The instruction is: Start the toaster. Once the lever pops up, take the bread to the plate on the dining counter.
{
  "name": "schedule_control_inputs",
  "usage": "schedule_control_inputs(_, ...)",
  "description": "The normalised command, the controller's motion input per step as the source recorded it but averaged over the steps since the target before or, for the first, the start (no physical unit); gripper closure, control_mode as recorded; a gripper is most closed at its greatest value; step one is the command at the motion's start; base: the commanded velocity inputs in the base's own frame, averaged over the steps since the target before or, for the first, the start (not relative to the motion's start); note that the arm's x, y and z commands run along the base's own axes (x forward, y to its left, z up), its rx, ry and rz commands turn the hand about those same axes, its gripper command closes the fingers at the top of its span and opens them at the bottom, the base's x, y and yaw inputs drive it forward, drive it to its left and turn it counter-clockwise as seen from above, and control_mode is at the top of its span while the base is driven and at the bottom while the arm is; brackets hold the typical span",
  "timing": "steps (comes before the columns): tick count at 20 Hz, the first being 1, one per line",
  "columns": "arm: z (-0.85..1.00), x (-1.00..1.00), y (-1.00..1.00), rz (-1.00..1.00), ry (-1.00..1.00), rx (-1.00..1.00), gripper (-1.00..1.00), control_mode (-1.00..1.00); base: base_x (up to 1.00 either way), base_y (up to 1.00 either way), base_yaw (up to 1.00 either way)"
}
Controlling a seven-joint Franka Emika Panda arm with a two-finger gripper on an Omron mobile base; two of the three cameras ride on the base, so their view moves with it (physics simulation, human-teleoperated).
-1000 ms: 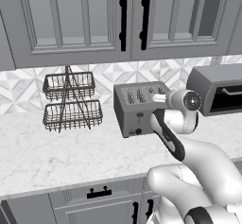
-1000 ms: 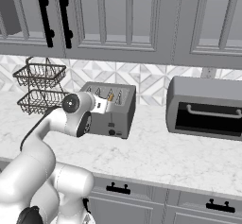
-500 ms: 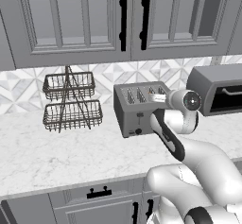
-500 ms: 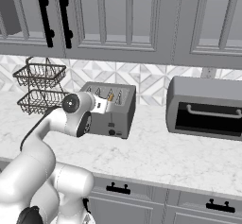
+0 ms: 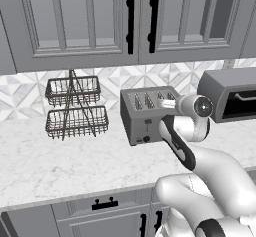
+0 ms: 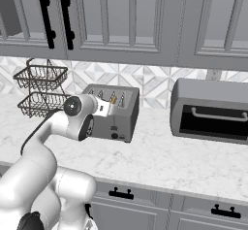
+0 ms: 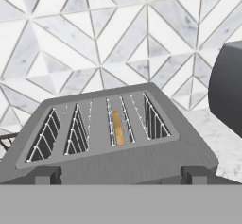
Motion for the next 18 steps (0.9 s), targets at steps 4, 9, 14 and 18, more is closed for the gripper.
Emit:
schedule_control_inputs(4, 0.00, 0.00, 0.00, 0.00, 0.00, 0.00, -1.00, -1.00, 0.00, 0.00, 0.00)
schedule_control_inputs(9, 0.00, 0.00, 0.00, 0.00, 0.00, 0.00, -1.00, -1.00, 0.00, 0.00, 0.00)
schedule_control_inputs(14, 0.00, 0.00, 0.00, 0.00, 0.00, 0.00, -1.00, -1.00, 0.00, 0.00, 0.00)
schedule_control_inputs(18, 0.00, 0.00, 0.00, 0.00, 0.00, 0.00, -1.00, -1.00, 0.00, 0.00, 0.00)
